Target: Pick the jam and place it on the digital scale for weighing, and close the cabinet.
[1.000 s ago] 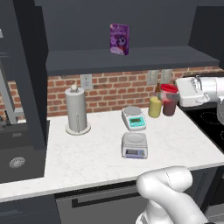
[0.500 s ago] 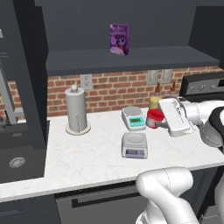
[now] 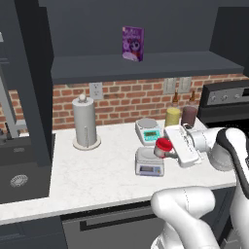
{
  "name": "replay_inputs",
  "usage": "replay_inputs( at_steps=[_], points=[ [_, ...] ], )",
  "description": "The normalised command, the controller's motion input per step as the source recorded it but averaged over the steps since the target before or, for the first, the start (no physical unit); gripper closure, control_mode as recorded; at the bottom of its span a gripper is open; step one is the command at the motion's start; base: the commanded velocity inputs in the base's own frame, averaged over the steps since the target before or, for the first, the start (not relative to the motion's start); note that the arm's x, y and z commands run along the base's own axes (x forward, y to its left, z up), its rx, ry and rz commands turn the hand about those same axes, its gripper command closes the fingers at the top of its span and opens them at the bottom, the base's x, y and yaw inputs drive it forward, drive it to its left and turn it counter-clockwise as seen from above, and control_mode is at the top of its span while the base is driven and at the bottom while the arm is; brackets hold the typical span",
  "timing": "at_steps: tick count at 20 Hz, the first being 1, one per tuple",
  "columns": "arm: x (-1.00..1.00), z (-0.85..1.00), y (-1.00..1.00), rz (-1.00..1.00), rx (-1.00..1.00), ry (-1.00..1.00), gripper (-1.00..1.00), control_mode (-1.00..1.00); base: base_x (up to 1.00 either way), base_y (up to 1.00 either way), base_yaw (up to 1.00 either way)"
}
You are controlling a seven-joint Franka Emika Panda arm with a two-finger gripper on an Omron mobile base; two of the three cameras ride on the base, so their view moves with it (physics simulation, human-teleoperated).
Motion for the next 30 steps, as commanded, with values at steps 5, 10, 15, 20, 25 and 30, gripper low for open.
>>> replay_inputs(
  at_steps=[5, 10, 15, 20, 25, 30],
  points=[
    [0.29, -0.5, -0.14, 0.09, 0.0, -0.04, 1.0, -1.0, 0.0, 0.0, 0.0],
    [0.26, -0.3, -0.1, 0.0, -0.04, 0.0, 1.0, -1.0, 0.0, 0.0, 0.0],
    [0.49, -0.17, -0.21, -0.01, -0.02, -0.01, 1.0, -1.0, 0.0, 0.0, 0.0],
    [0.42, -0.01, -0.13, -0.05, -0.03, -0.02, 1.0, -1.0, 0.0, 0.0, 0.0],
    [0.32, -0.04, 0.0, -0.08, -0.13, -0.03, 1.0, -1.0, 0.0, 0.0, 0.0],
    [0.37, -0.17, 0.0, -0.07, -0.12, 0.0, 1.0, -1.0, 0.0, 0.0, 0.0]
  ],
)
